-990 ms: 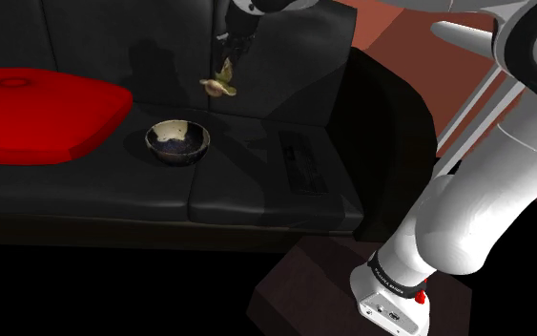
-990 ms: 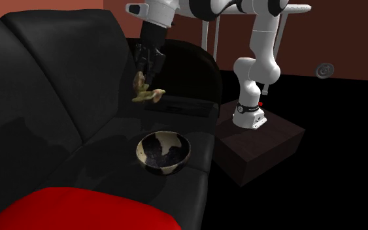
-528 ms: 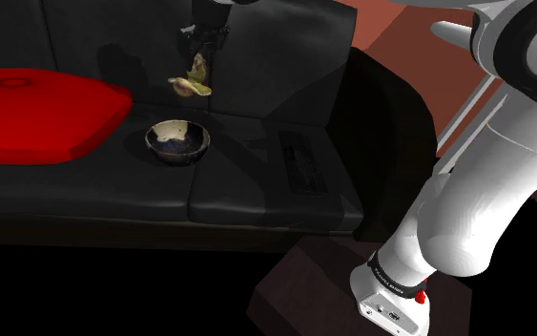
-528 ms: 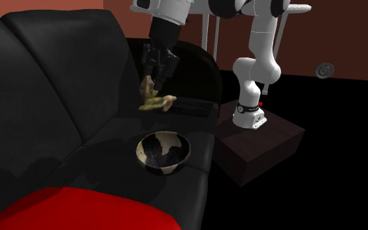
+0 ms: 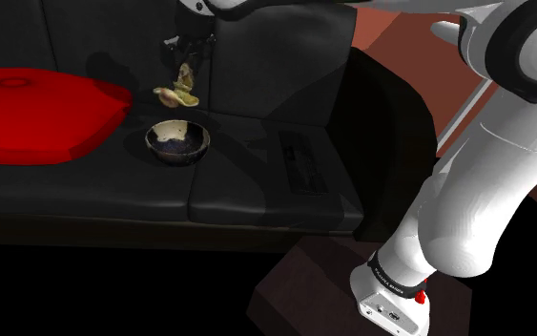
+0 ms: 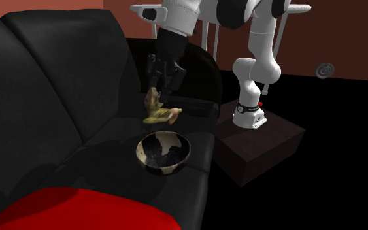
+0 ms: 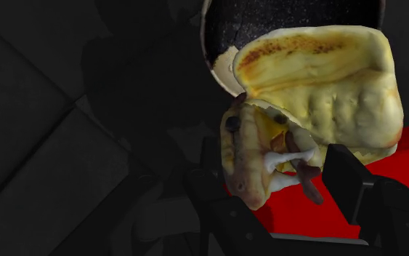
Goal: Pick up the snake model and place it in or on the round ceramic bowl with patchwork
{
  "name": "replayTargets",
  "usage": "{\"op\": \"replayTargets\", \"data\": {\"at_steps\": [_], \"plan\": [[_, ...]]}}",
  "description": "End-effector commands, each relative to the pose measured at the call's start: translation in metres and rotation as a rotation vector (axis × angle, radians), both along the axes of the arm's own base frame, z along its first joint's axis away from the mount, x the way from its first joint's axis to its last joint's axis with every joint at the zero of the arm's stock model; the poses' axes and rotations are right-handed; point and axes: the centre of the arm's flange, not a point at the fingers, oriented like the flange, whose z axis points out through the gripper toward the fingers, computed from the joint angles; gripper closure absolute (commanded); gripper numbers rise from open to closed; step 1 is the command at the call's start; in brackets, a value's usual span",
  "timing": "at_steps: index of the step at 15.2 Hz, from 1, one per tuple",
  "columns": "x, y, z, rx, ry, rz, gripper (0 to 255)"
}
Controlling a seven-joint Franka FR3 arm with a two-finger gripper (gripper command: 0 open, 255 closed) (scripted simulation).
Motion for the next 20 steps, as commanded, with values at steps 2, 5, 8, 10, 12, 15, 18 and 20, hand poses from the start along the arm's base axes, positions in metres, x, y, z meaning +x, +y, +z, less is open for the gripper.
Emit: {"op": "replayTargets", "data": {"at_steps": [2,5,8,10,12,15,18,20], "plan": [[0.0,0.0,-0.016,0.0,-0.001,0.0,255],[0.0,0.0,-0.031,0.0,-0.001,0.0,255],[0.0,0.0,-0.047,0.0,-0.001,0.0,255],[0.0,0.0,-0.058,0.0,-0.001,0.0,255],[0.0,0.0,-0.068,0.0,-0.001,0.0,255],[0.0,0.0,-0.084,0.0,-0.001,0.0,255],[0.0,0.0,-0.084,0.0,-0.001,0.0,255],[0.0,0.0,-0.084,0.0,-0.001,0.0,255]]}}
